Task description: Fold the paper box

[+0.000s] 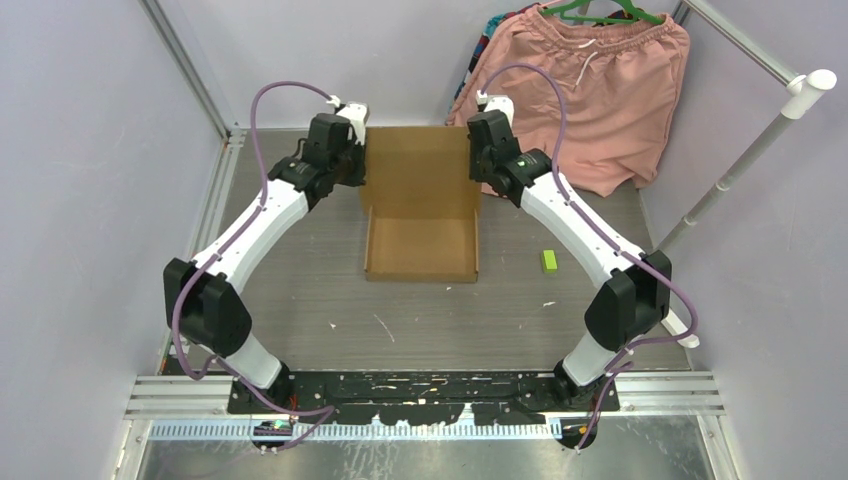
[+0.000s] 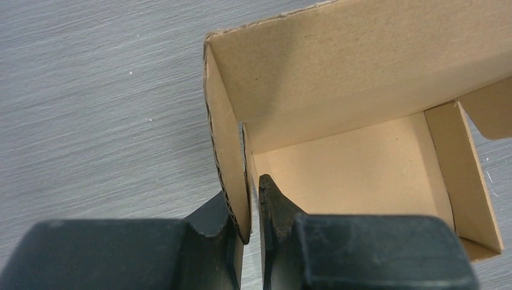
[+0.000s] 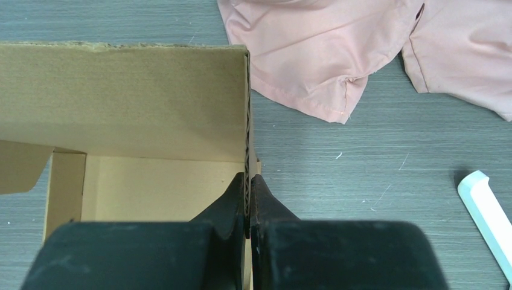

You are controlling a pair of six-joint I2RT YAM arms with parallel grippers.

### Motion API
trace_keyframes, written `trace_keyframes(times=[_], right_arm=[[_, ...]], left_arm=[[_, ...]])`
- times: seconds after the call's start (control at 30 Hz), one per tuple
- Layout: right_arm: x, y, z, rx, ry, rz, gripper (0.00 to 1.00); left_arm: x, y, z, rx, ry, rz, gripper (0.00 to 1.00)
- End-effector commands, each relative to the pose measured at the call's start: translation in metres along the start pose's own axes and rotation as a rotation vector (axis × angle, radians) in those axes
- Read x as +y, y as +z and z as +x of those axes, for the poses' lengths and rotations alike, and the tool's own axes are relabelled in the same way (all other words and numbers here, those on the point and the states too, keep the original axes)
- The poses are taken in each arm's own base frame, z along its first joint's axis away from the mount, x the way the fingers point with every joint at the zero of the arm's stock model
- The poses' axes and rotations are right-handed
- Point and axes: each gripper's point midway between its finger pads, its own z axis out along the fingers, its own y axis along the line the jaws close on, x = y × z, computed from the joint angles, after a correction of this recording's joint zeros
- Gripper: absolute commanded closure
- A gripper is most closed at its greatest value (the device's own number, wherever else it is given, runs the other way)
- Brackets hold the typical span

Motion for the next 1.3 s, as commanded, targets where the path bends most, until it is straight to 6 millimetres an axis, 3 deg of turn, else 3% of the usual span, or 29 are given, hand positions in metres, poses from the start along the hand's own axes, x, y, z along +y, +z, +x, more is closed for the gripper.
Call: trace_keyframes(times=[0.0, 0.57, 1.27], right_arm=[[0.012, -0.014, -0.031, -0.124, 0.099, -0.029, 0.99], [0.021, -0.021, -0.024, -0.152, 0.178, -0.023, 0.99], [0.023, -0.031, 0.001, -0.186, 0.24, 0.028, 0.99]], left_arm=[[-0.009, -0.019, -0.021, -0.079, -0.055, -0.007, 0.86], [-0.024, -0.03, -0.022, -0.103, -0.156, -0.072, 0.87], [-0.026, -0.039, 0.006, -0.178, -0.247, -0.147, 0.89]])
